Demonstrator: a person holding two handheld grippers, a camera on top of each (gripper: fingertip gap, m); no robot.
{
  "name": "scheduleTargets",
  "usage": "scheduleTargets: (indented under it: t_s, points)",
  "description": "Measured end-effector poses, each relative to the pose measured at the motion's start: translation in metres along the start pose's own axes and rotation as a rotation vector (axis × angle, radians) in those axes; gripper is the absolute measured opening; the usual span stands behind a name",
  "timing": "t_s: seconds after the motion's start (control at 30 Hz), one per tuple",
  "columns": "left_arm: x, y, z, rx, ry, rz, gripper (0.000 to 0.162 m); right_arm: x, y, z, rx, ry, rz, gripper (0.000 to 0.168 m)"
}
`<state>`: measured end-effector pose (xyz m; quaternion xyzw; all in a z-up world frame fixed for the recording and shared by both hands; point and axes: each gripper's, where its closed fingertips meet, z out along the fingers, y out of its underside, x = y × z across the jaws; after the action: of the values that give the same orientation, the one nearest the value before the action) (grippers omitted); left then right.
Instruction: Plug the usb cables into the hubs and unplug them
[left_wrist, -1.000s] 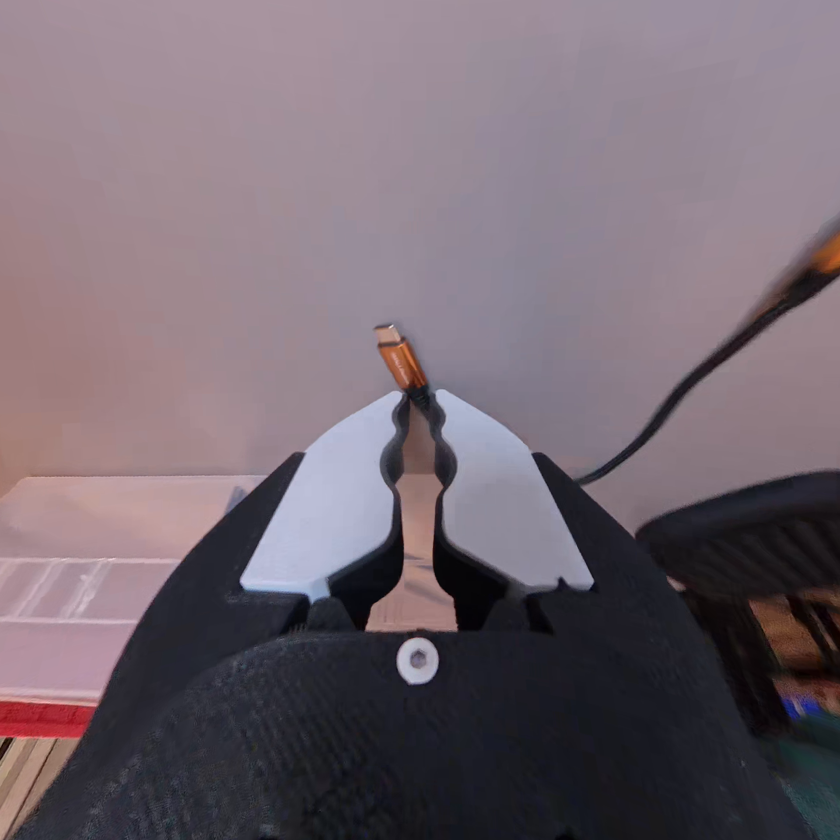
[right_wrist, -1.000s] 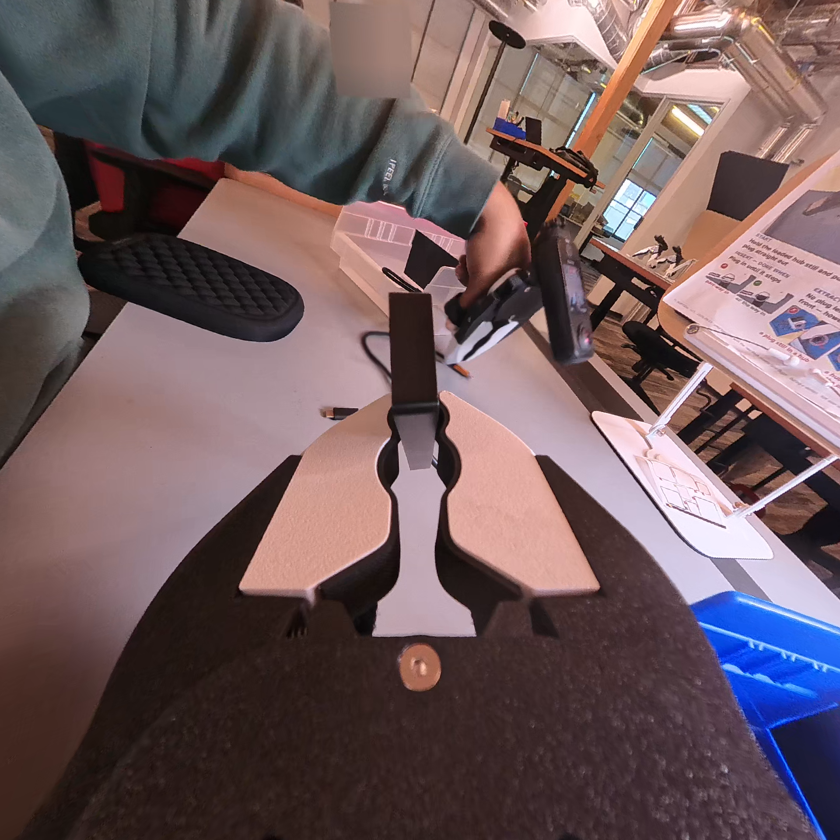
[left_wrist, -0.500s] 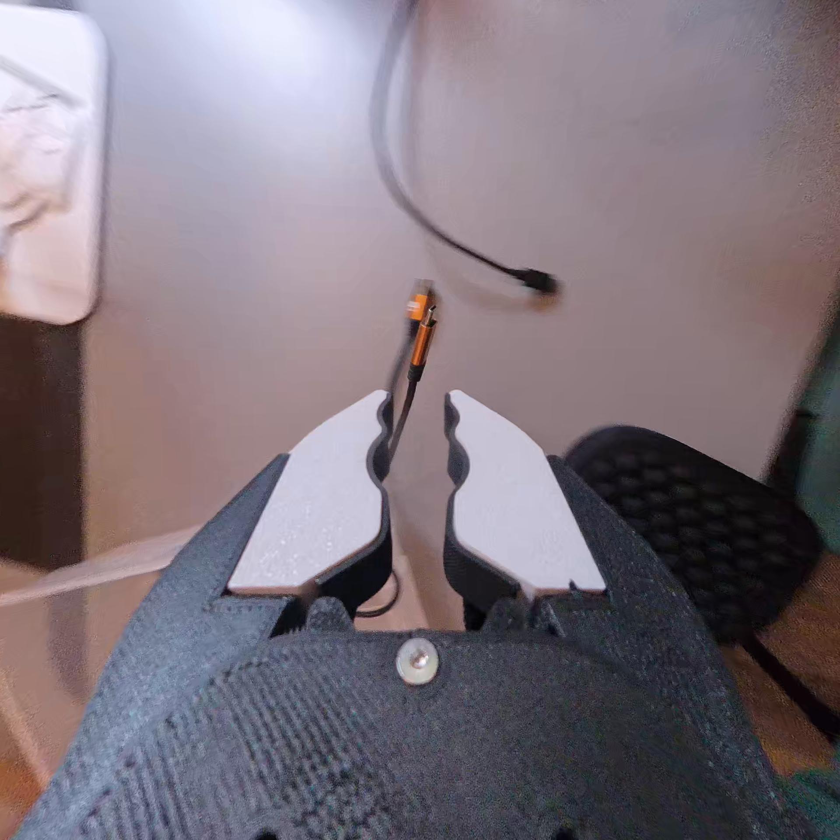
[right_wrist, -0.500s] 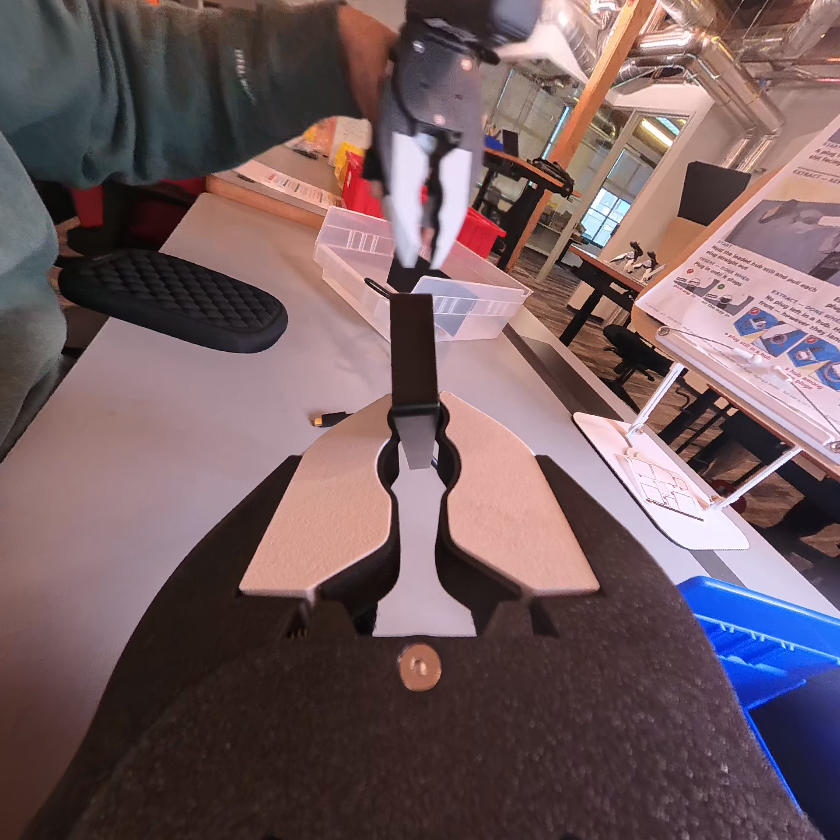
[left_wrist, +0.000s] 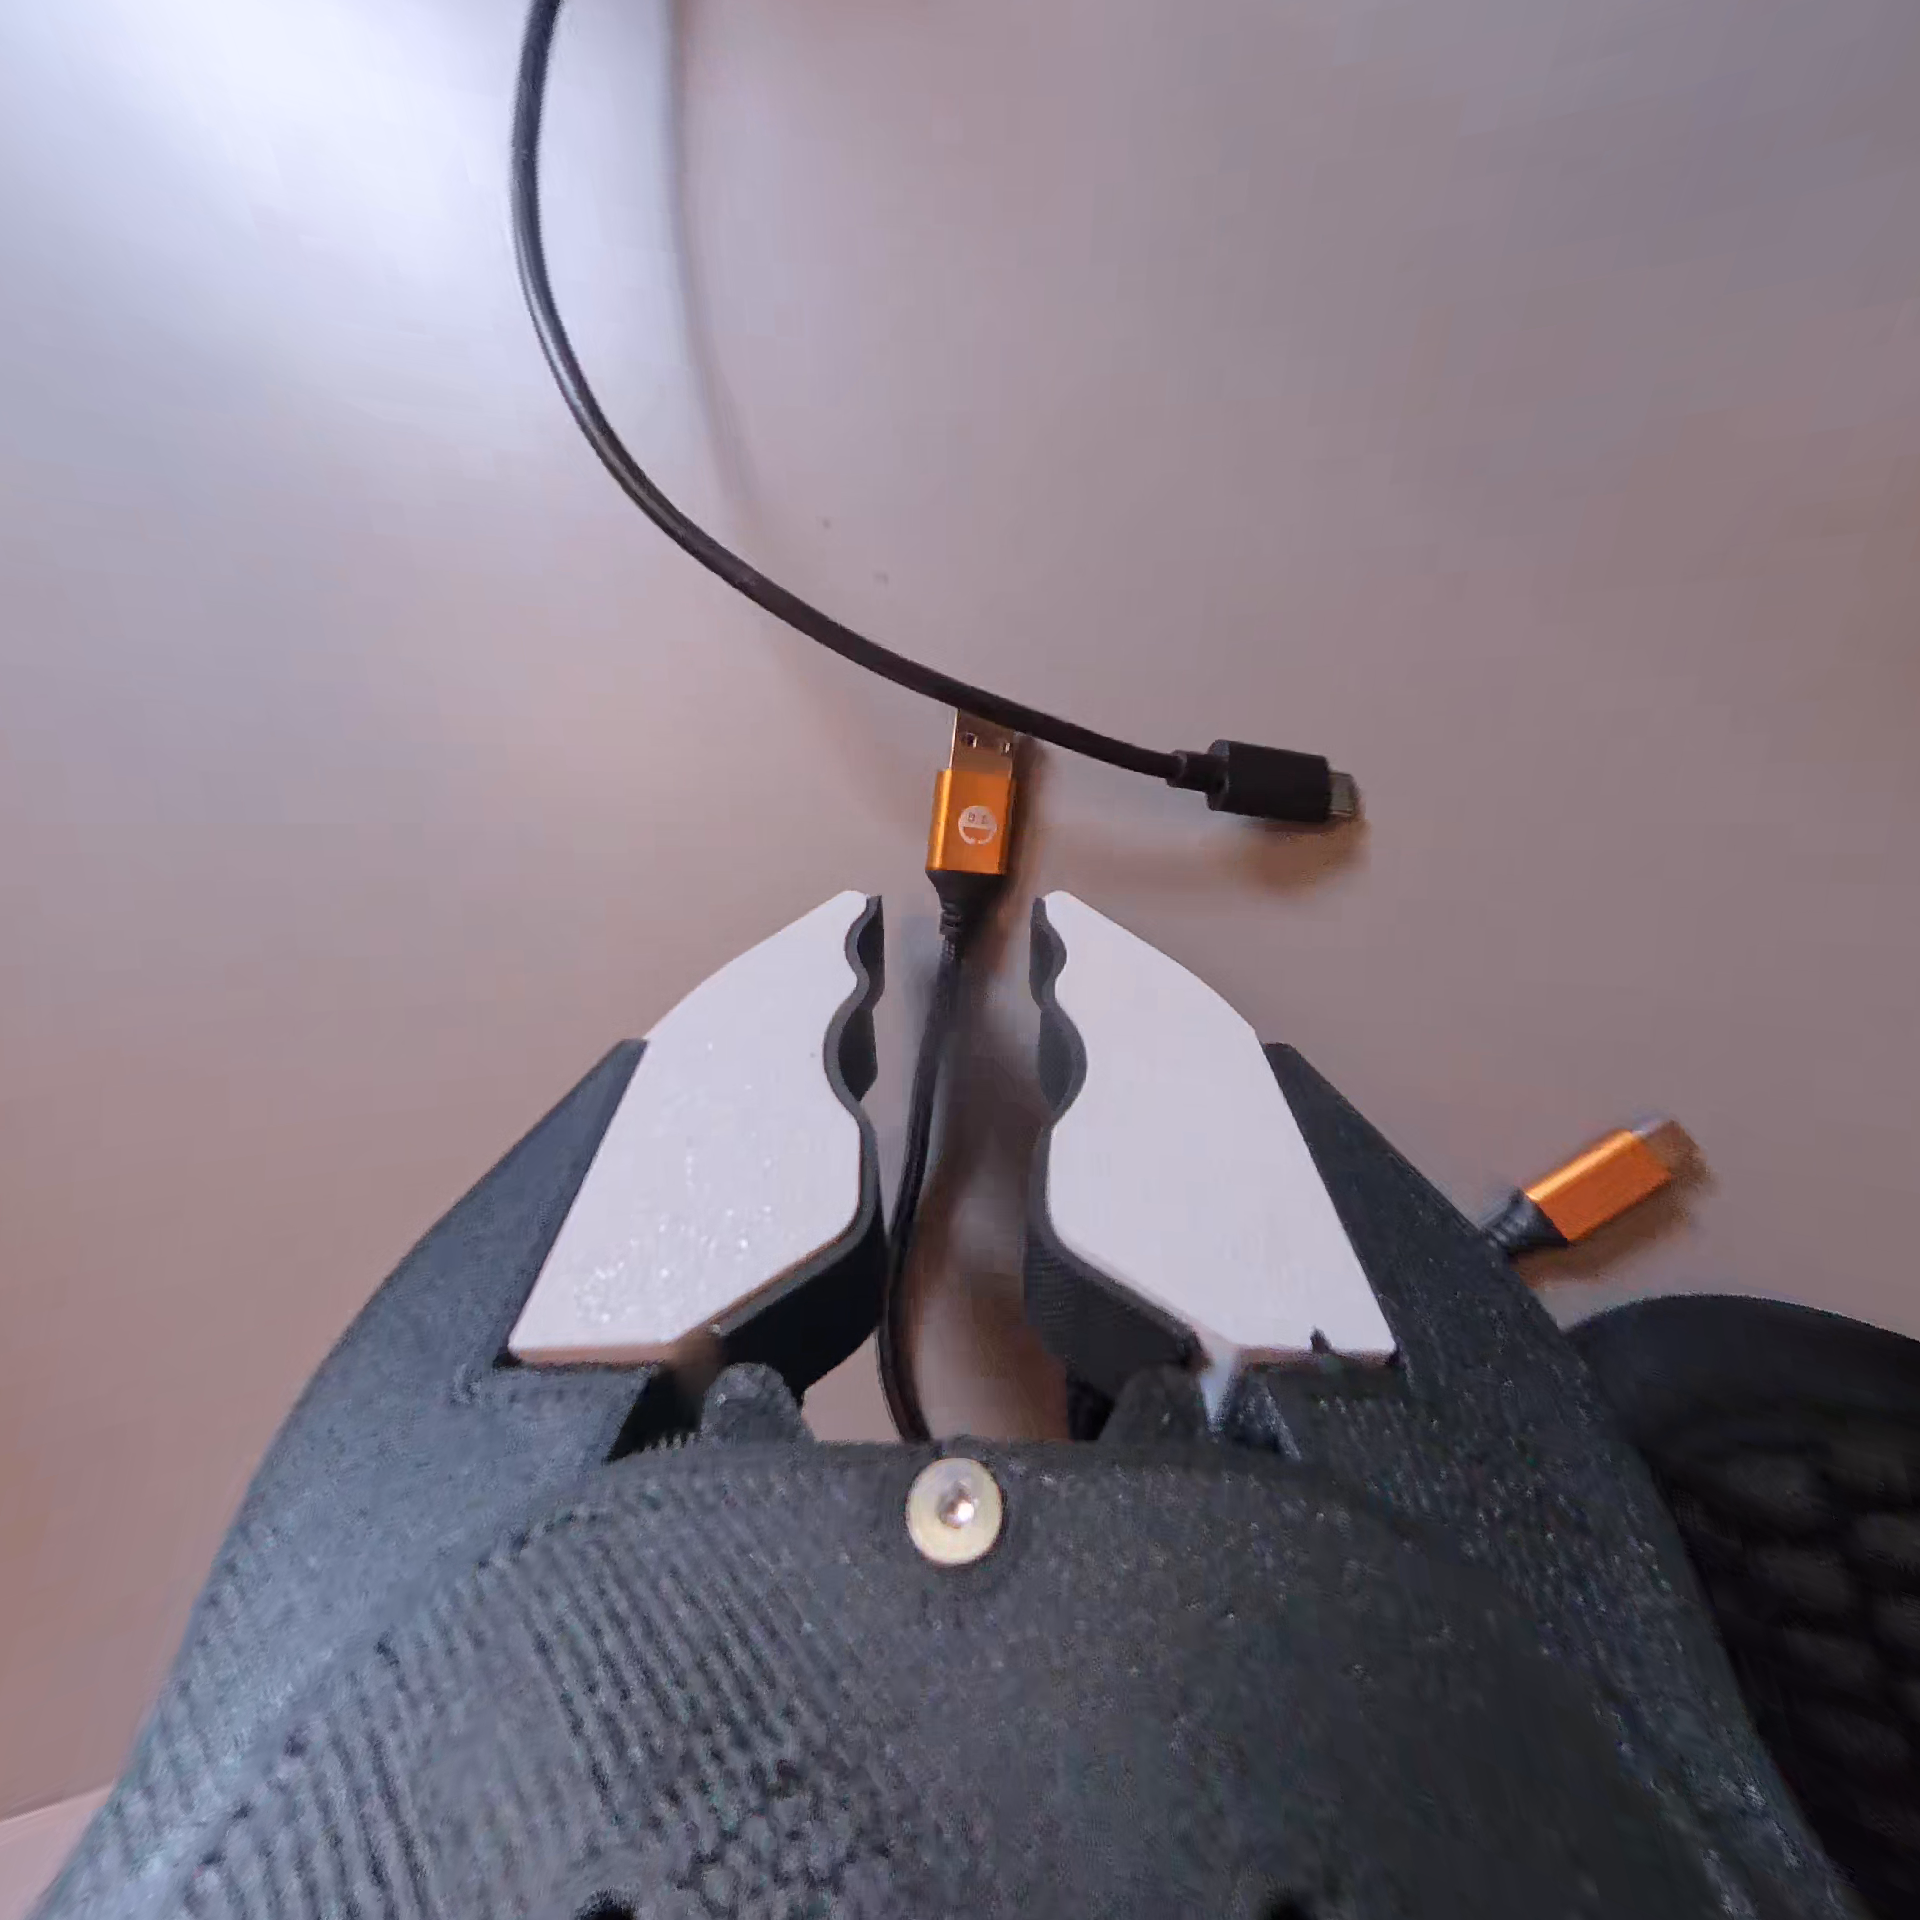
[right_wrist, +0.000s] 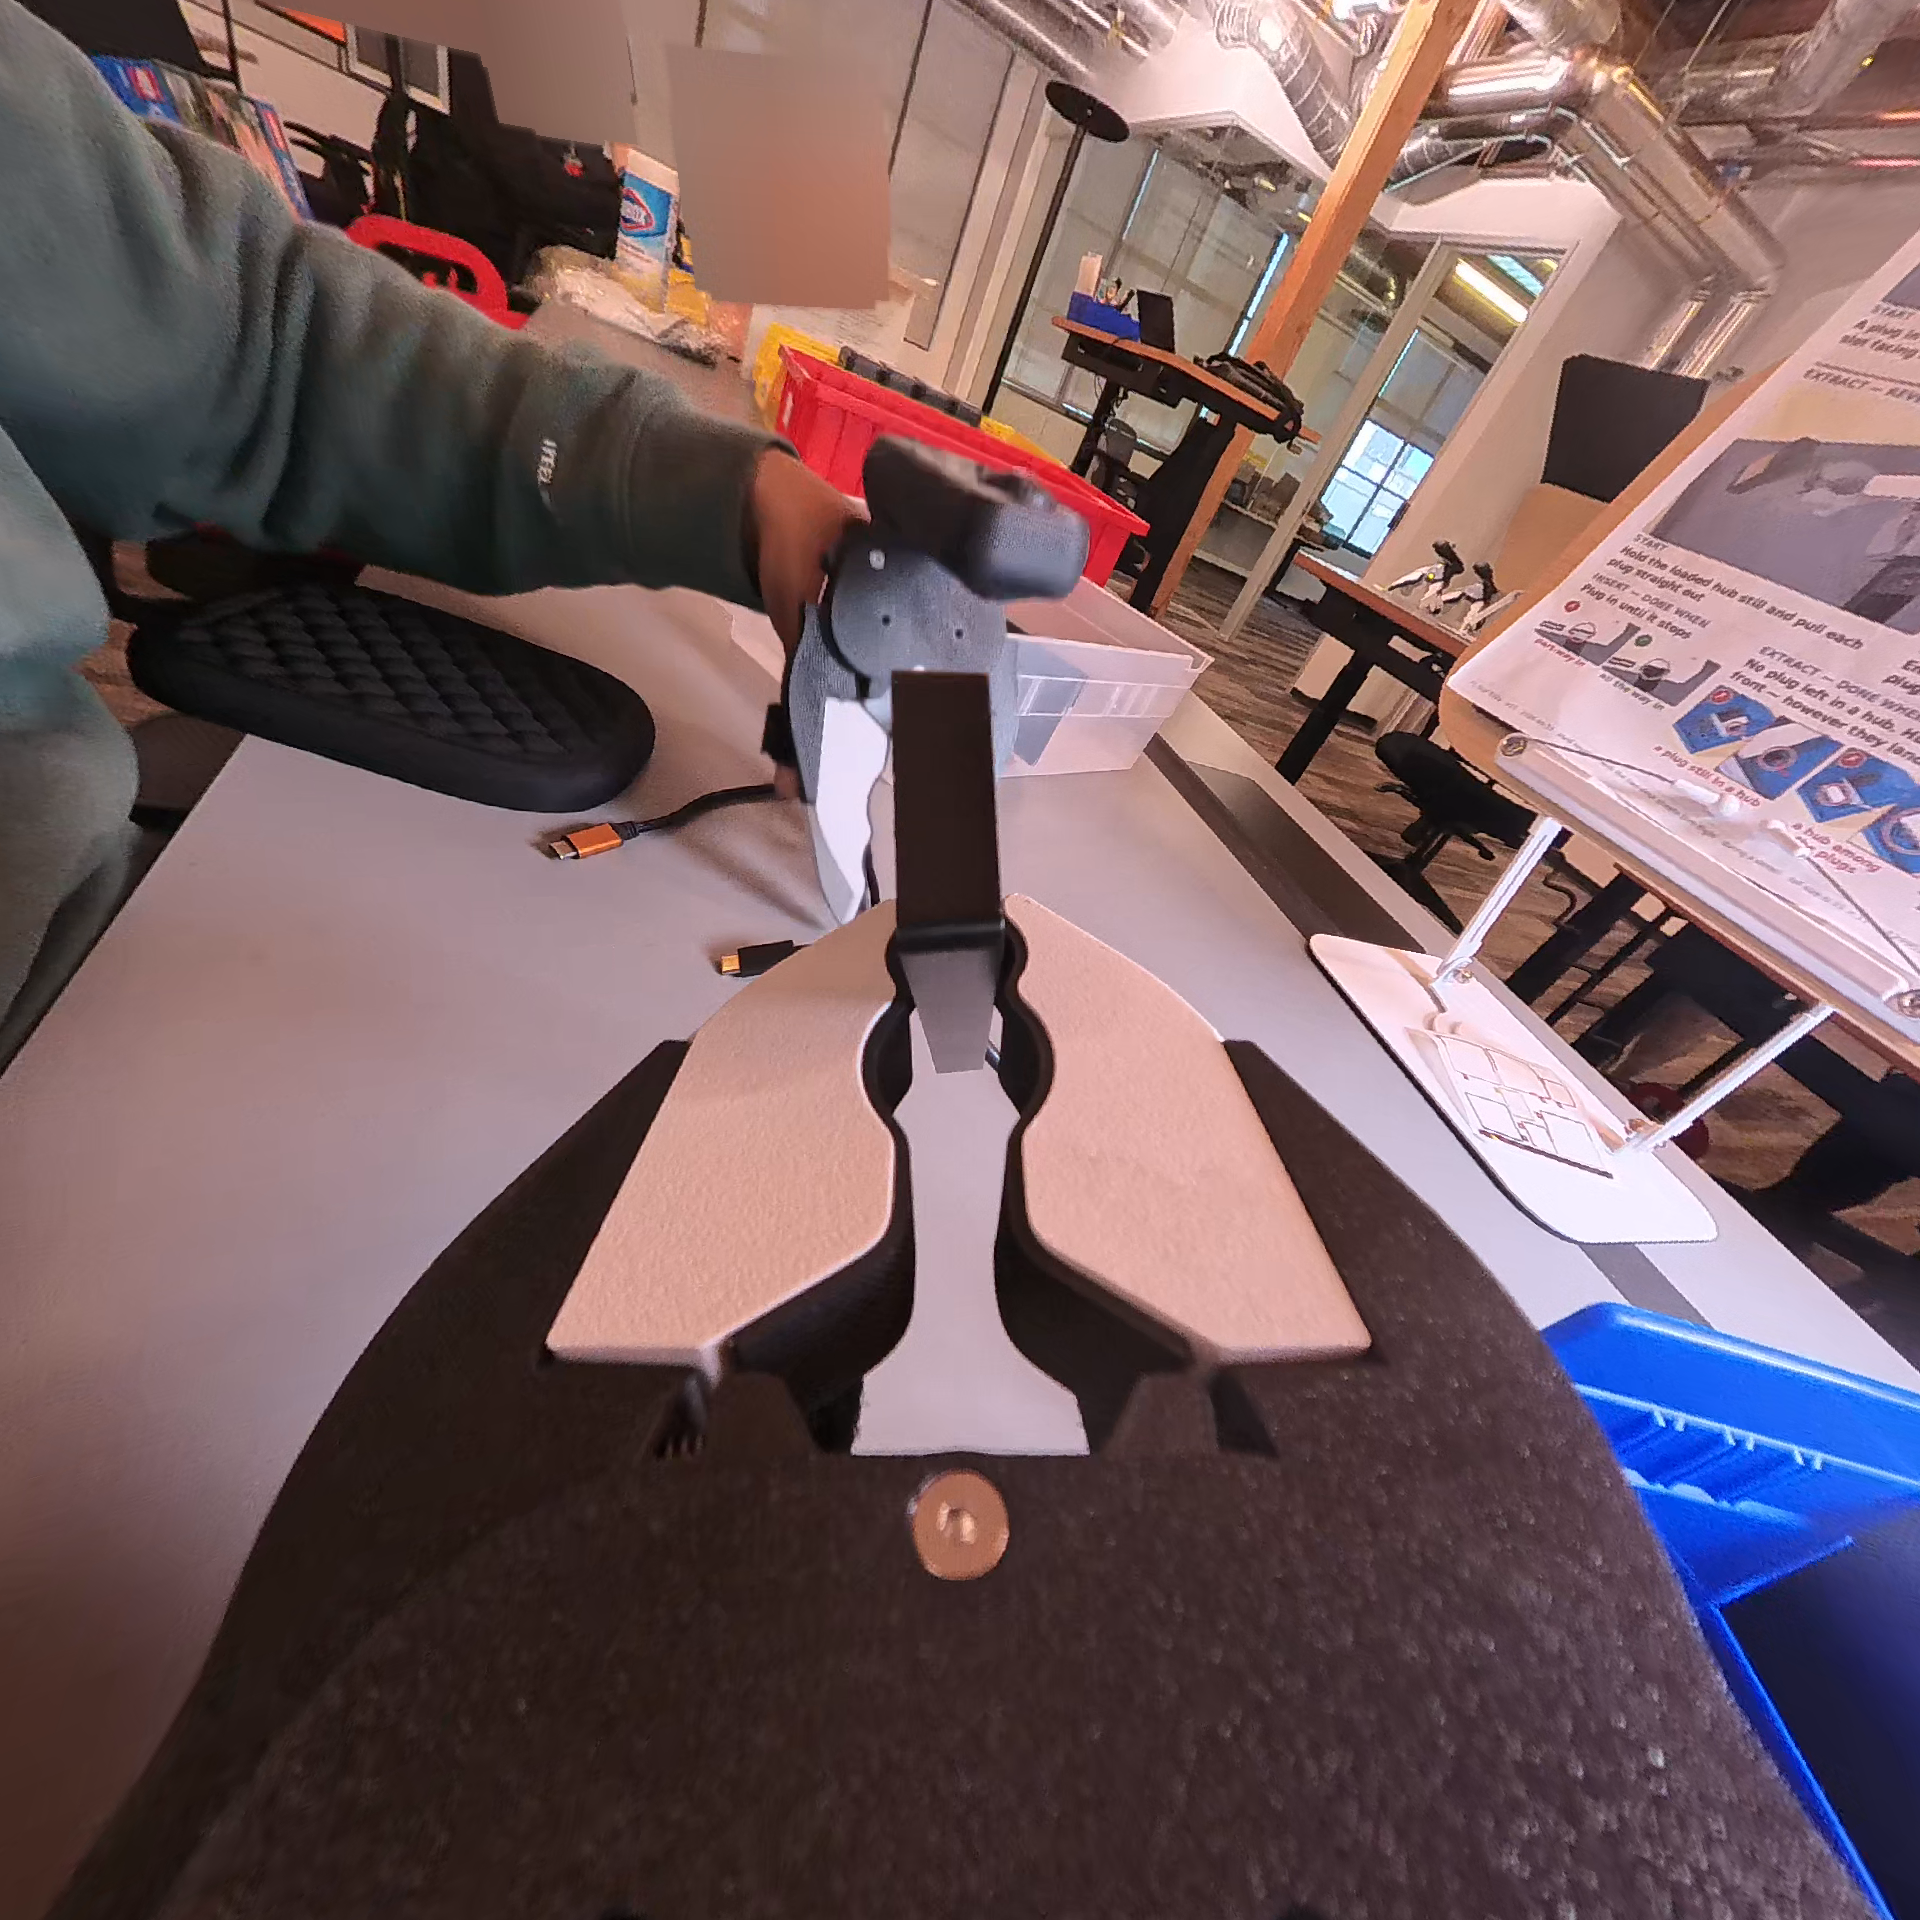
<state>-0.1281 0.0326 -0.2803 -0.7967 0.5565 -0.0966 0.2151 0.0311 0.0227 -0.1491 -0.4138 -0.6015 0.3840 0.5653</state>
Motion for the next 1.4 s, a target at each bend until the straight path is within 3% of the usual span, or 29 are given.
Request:
scheduleTargets:
  t_s: [0.13, 0.27, 0.57, 0.8, 1.0, 1.4]
  points:
    - [-0.003, -0.001, 0.007, 0.016, -0.017, 0.041, 0.011, -0.002, 0.004, 0.0, -0.008, -0.02, 0.008, 0.012]
    - [-0.002, 0.006, 0.002, 0.005, -0.054, 0.027, 0.008, -0.005, 0.01, 0.002, -0.031, -0.04, -0.016, 0.012]
    - [0.047, -0.034, -0.068, 0.459, 0.178, -0.095, 0.008, -0.018, 0.019, 0.011, -0.059, -0.106, -0.044, 0.012]
    - [0.092, -0.078, -0.07, 0.638, 0.401, -0.133, 0.007, -0.041, 0.017, 0.021, -0.081, -0.141, -0.204, 0.012]
    - [0.104, -0.098, -0.05, 0.591, 0.486, -0.215, 0.007, -0.052, 0.023, 0.028, -0.13, -0.125, -0.372, 0.012]
    - [0.104, -0.079, -0.011, 0.385, 0.575, -0.384, 0.007, -0.065, 0.053, 0.04, -0.308, -0.104, -0.757, 0.012]
